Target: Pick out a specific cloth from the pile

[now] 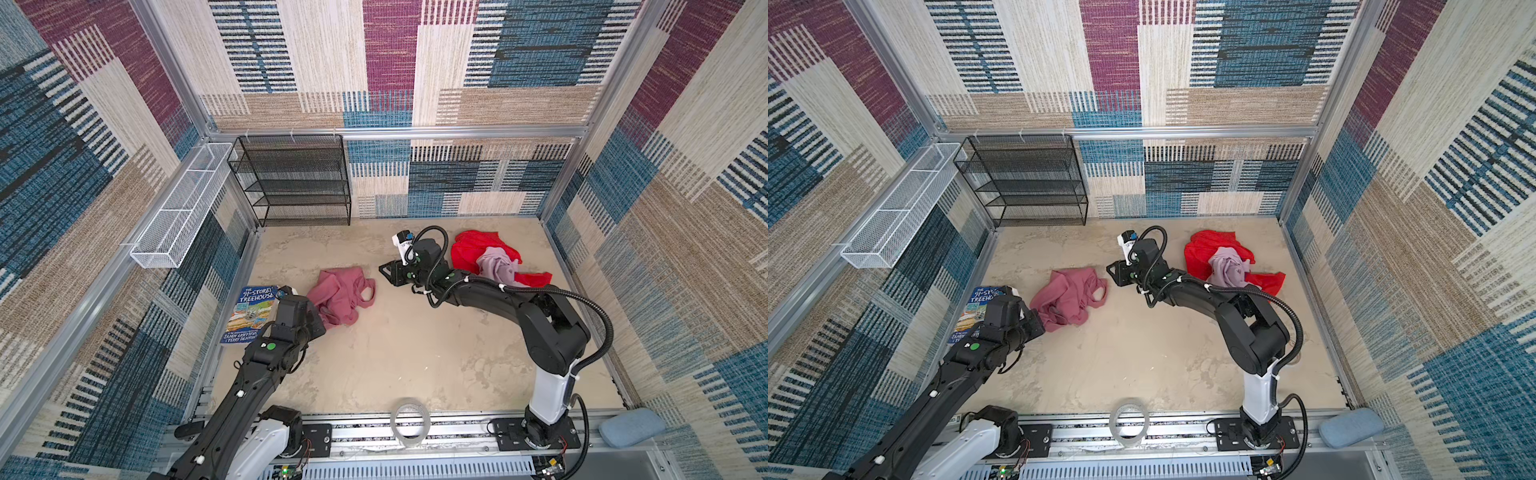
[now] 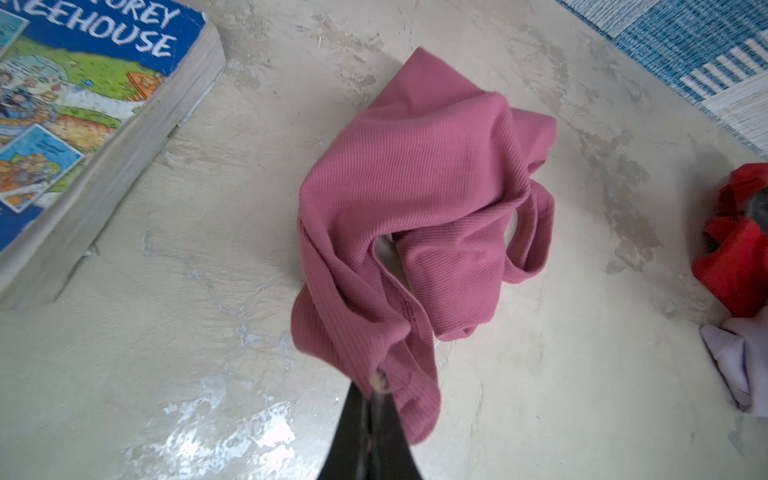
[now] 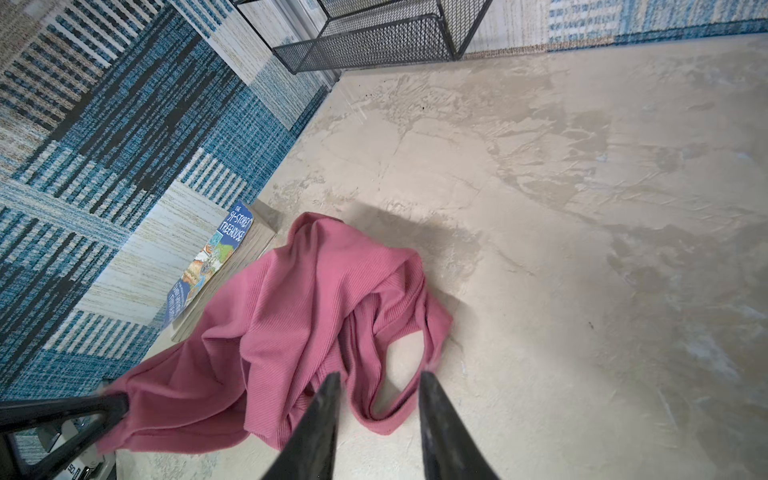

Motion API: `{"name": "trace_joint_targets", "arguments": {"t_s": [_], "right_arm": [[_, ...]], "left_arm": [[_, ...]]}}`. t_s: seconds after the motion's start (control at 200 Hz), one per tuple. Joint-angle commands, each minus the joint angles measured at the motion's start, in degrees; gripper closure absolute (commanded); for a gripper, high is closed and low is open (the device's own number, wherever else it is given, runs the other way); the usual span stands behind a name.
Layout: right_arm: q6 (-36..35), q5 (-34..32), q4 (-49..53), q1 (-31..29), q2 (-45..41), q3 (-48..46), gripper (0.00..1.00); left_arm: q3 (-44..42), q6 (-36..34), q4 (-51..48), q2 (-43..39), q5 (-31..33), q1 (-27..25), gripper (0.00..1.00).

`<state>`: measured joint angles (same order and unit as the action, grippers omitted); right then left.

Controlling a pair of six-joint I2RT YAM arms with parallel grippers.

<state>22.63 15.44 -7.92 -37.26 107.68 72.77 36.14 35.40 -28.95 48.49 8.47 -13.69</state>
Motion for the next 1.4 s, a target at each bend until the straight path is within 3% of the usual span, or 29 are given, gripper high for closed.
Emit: {"name": "trace_joint_targets", "arguments": {"t_s": [0.0, 0.596, 0.957, 1.397], "right_arm": [[0.5, 0.3, -2.3, 0.0, -1.1, -0.8, 0.65], [0.2, -1.4, -4.0, 0.0, -4.5, -5.2, 0.65], [0.3, -1.1, -5.9, 0.4, -5.9, -7.6, 0.65], [1.5, -1.4, -6.2, 2.2, -12.3, -13.4, 0.64]], "left_arm": [[2.3, -0.1, -3.9, -0.9, 1.3, -0.2, 1.00], [19.1, -3.2, -6.2, 6.2, 5.3, -6.7, 1.00], [30.9, -7.4, 0.1, 21.5, 3.0, -8.1, 1.00], [42.7, -10.2, 8.4, 46.5, 1.1, -8.1, 1.00]]}}
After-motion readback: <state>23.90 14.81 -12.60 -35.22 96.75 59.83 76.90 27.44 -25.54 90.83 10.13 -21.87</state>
